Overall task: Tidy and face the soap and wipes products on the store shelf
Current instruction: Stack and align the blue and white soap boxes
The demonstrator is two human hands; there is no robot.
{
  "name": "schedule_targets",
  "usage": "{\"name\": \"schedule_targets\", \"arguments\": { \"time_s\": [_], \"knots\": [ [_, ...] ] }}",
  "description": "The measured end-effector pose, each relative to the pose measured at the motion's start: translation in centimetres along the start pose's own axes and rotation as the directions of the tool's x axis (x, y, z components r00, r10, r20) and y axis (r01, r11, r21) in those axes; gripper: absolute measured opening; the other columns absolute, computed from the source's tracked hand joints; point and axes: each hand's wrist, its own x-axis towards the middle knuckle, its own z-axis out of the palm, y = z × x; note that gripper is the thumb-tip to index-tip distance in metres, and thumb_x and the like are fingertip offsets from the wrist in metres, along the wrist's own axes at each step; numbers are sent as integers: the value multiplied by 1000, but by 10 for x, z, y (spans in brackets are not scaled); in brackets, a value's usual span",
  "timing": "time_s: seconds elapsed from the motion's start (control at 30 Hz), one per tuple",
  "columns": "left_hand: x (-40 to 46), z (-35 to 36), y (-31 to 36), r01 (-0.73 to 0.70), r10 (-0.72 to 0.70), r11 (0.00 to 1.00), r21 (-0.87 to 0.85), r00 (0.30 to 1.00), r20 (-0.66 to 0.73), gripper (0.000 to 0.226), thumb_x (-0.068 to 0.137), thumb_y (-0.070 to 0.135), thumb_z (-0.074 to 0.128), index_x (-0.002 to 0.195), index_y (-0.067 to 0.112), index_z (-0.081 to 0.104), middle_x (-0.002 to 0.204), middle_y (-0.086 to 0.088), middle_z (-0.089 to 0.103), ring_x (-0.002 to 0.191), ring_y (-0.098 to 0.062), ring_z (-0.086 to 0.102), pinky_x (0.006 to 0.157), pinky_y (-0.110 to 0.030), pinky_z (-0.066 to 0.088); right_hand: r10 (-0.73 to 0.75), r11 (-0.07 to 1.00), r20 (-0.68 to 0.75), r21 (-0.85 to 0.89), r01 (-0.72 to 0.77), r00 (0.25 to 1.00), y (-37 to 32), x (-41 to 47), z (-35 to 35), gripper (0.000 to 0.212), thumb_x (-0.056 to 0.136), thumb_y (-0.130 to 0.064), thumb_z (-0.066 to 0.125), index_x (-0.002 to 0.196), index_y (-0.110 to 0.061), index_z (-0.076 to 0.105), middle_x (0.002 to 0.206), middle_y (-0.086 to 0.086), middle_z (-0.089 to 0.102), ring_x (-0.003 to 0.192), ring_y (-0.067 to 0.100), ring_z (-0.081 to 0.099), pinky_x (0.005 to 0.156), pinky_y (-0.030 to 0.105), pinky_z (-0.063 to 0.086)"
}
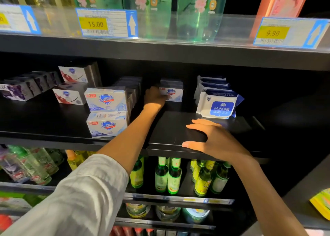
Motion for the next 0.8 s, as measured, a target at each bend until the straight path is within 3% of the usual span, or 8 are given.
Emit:
{"name": "schedule_targets", "arguments": {
  "time_s": [0.1, 0.23, 0.3, 0.4, 0.5, 0.57, 0.7, 0.8],
  "knots": [
    [-16, -6, 15, 1, -2, 998, 59, 1000, 24, 65, 84, 35, 85, 138, 8, 62, 135, -17, 67, 125, -36, 63, 104, -42, 53, 14, 1000, -5, -14, -14, 1000, 0, -2, -1, 82, 75, -81, 69, 147, -45, 53, 161, -22, 40, 152, 3, 30, 126, 40, 29],
    [-63, -23, 42, -102, 87, 953, 285, 994, 64, 53, 99, 28, 67, 146, 7, 53, 143, -20, 58, 128, -40, 57, 102, -43, 49, 37, 999, 2, -9, -37, 999, -3, -1, -1, 69, 80, -77, 65, 142, -47, 57, 155, -27, 44, 149, 1, 34, 126, 38, 28],
    [-97, -36, 51, -174, 161, 929, 327, 985, 66, 45, 100, 25, 60, 142, 8, 55, 139, -21, 59, 123, -41, 58, 96, -44, 50, 24, 999, -35, 33, -23, 999, -5, 2, -3, 58, 84, -74, 63, 134, -45, 63, 141, -27, 54, 137, 1, 46, 119, 30, 35],
    [-149, -59, 57, -234, 251, 899, 371, 968, 4, 39, 103, 31, 59, 133, 6, 59, 129, -18, 60, 117, -37, 58, 86, -44, 50, 2, 991, -125, 130, 14, 992, -16, 9, -5, 37, 95, -52, 69, 129, -38, 69, 122, -24, 63, 117, -2, 56, 99, 13, 41],
    [-194, -77, 45, -325, 359, 915, 238, 927, -113, 41, 103, 30, 61, 139, 11, 57, 130, -10, 57, 119, -29, 55, 89, -43, 52, -54, 963, -231, 243, 111, 971, -36, 23, -3, 26, 97, -34, 72, 123, -30, 73, 115, -16, 72, 103, -11, 62, 96, 9, 48],
    [-223, -92, 29, -382, 404, 913, 142, 893, -198, 34, 102, 28, 63, 132, 13, 63, 123, -4, 61, 112, -24, 60, 89, -42, 54, -70, 927, -251, 342, 156, 965, -57, 34, -2, 24, 96, -28, 73, 120, -28, 74, 112, -14, 73, 101, -14, 64, 93, 7, 48],
    [-258, -129, -12, -371, 361, 928, 49, 855, -371, 11, 98, 20, 71, 106, 14, 66, 103, 4, 60, 95, -16, 59, 82, -33, 51, -118, 856, -225, 471, 214, 967, -97, 66, 7, 32, 91, -31, 80, 123, -31, 73, 116, -11, 75, 107, -2, 70, 101, 23, 54],
    [-265, -154, -38, -300, 305, 950, 89, 822, -480, 21, 96, 20, 75, 112, 13, 64, 108, 1, 58, 101, -19, 56, 86, -33, 47, -155, 823, -160, 525, 217, 975, -125, 91, 20, 46, 90, -33, 82, 133, -31, 65, 122, -6, 71, 114, 6, 68, 102, 29, 55]
  ]
}}
